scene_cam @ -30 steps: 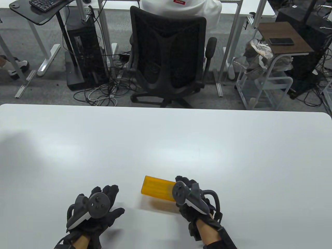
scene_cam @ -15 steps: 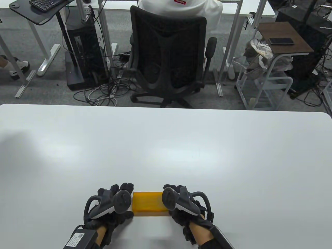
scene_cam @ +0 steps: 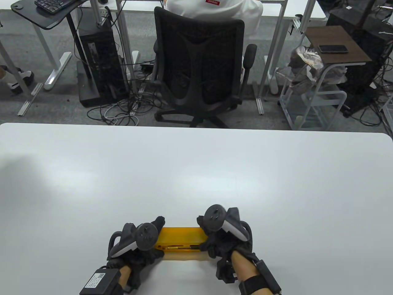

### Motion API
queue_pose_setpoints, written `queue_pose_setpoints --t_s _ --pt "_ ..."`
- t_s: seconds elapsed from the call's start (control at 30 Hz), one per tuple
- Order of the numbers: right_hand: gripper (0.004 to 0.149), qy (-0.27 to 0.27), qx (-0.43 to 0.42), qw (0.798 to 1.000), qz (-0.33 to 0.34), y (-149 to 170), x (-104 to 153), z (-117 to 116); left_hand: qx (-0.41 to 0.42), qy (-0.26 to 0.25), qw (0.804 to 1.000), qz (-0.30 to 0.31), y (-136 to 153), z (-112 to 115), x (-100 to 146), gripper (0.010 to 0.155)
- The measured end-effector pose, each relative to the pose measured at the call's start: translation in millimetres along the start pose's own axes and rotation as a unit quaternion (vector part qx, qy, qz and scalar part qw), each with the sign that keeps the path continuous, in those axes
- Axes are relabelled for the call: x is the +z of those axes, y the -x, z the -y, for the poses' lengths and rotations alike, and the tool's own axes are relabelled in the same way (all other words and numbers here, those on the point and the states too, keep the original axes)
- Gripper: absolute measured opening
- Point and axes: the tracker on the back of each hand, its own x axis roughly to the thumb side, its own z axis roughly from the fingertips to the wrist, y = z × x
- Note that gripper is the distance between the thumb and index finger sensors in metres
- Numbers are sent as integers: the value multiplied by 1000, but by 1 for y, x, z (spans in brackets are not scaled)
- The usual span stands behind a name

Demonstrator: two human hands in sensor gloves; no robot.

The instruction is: Cap pen on the opposite end

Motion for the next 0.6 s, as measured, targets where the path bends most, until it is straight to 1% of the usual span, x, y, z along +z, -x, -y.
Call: queue_pose_setpoints --t_s 0.03,0.07,0.1,0.17,0.2,0.27,0.33,0.4,0.47,0.5,0.57,0.6 --pt "66 3 -95 995 10 8 -3 7 19 5 1000 -3 3 1 0 112" --pt "56 10 -133 991 17 11 -7 9 35 10 999 2 5 2 1 114" --pt "54 20 -150 988 3 14 -13 9 49 7 999 4 5 3 2 117" --pt "53 50 -133 990 -12 11 -21 10 43 8 999 10 3 4 4 118" --pt "52 63 -121 990 -22 10 -24 10 38 8 999 9 3 4 4 116" --pt "52 84 -102 991 -35 6 -31 10 16 8 1000 16 0 3 3 105" --pt "51 89 -96 991 -39 5 -34 10 6 13 1000 5 0 3 0 89" --pt "52 103 -78 991 -41 3 -32 9 10 3 1000 2 -2 1 -1 90" --pt "56 125 -40 991 -40 0 -23 10 2 -2 1000 1 -4 1 -1 91" --pt "58 147 -26 988 -35 -1 -16 11 -2 -5 1000 0 -5 0 0 90" --pt "61 233 -16 972 -5 -3 7 17 0 -10 1000 -3 -5 1 0 90" --pt "63 257 -9 966 4 -3 16 18 1 -13 1000 -6 -5 1 0 91"
